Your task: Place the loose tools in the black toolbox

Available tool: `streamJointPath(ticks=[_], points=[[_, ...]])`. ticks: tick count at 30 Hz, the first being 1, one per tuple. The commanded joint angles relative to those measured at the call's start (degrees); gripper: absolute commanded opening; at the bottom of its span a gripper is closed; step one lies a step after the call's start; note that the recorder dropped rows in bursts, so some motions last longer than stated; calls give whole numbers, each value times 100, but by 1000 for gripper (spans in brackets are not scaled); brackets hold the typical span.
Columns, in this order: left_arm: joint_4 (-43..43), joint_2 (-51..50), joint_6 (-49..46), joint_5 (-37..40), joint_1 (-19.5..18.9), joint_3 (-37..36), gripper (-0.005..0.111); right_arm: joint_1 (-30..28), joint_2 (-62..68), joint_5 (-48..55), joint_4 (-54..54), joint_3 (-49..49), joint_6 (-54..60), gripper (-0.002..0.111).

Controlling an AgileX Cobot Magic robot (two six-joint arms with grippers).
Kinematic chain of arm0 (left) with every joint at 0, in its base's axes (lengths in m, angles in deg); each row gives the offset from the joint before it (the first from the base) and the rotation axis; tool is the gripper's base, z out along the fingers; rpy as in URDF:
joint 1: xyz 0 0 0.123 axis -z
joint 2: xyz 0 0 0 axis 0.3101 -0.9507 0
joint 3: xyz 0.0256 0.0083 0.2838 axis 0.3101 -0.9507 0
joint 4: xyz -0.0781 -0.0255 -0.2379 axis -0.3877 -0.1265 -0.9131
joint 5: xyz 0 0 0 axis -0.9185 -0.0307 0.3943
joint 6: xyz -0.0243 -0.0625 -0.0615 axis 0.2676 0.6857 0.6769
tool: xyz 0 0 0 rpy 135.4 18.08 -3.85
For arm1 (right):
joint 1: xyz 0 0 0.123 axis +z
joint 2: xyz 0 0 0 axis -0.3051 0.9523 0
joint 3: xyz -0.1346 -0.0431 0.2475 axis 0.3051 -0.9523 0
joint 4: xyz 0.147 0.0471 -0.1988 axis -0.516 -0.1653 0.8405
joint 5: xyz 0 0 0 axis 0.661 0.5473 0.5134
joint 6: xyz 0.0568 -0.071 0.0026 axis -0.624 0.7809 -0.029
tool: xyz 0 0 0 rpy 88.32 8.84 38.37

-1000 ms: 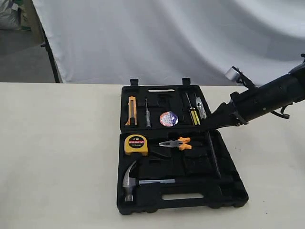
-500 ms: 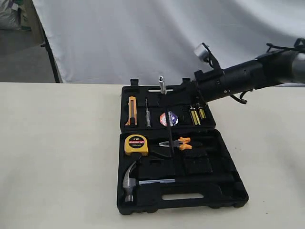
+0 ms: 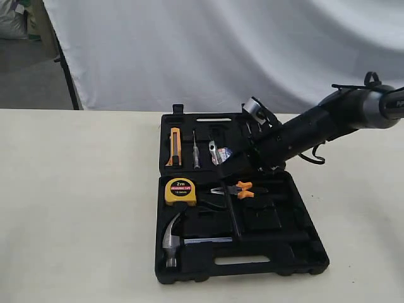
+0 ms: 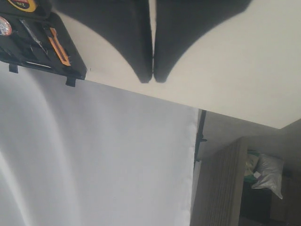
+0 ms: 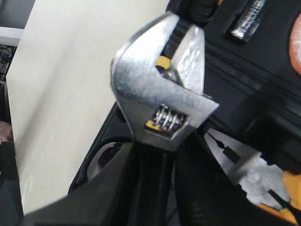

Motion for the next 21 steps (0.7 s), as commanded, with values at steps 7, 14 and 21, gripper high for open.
streamJointPath(ticks=[7,14,21], points=[[25,18,27,-41,-145,15,1,-1,-66,-701,1436,20,-1155,0],[25,18,27,-41,-145,15,1,-1,-216,-799,1658,141,-1132,45],[25,18,27,-41,-145,15,1,-25,-665,-283,1883,901,-1132,66]])
